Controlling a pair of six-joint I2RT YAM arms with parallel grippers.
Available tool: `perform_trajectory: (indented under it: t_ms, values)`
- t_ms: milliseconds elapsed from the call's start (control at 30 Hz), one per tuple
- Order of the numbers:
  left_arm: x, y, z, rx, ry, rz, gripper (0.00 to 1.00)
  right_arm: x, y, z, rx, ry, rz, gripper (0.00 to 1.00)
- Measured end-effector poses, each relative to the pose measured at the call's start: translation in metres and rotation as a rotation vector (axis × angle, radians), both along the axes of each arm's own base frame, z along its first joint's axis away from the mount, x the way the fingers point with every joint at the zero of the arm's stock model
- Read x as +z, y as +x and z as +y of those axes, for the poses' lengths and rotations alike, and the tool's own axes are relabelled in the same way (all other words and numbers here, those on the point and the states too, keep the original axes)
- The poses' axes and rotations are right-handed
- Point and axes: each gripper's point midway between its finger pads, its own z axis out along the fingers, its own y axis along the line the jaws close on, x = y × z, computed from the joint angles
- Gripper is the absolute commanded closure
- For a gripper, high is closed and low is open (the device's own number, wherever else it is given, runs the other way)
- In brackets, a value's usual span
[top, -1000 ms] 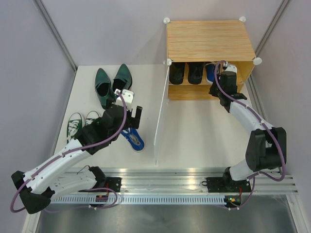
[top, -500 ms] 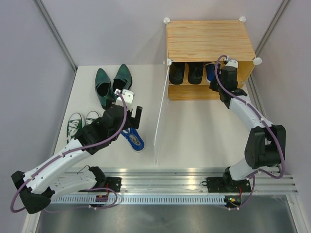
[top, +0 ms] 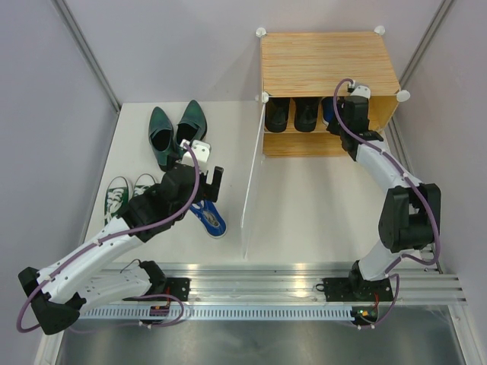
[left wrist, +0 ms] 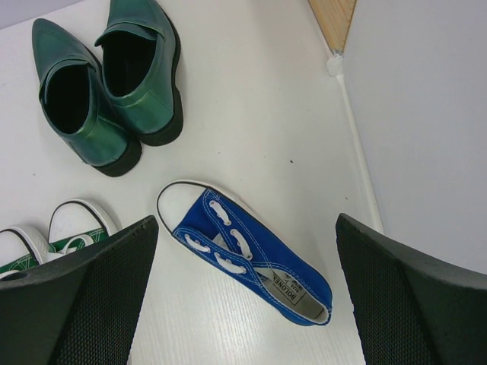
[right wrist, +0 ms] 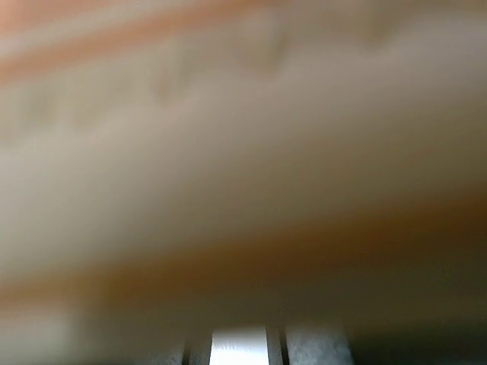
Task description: Place and organize the shoes in the shoe cabinet
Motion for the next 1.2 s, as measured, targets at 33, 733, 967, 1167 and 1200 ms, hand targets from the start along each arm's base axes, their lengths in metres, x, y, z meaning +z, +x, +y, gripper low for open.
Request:
perform_trajectory:
  t_ms: [33, 733, 967, 1167, 1200]
  values:
    - [0.0, 0.0, 0.0, 0.0, 0.001, 0.001, 0.0, 0.001, 0.001, 0.0, 0.0, -0.001, -0.002, 0.69]
    - [-0.004, 0.002, 0.001, 0.01, 0.014, 0.006, 0.0, 0.01, -0.002, 0.006, 0.038, 0.02, -0.013, 0.52]
    - [-0.008, 0.006, 0.007, 0.048, 0.039, 0.005, 0.0, 0.048, -0.048, 0.015, 0.09, 0.077, -0.073, 0.41]
    - [-0.025, 0.024, 0.029, 0.185, 0.077, 0.056, 0.0, 0.064, -0.099, 0.004, 0.042, 0.094, -0.115, 0.37]
    - [-0.03, 0.028, 0.033, 0.213, 0.084, 0.08, 0.0, 0.068, -0.107, 0.002, 0.032, 0.099, -0.128, 0.36]
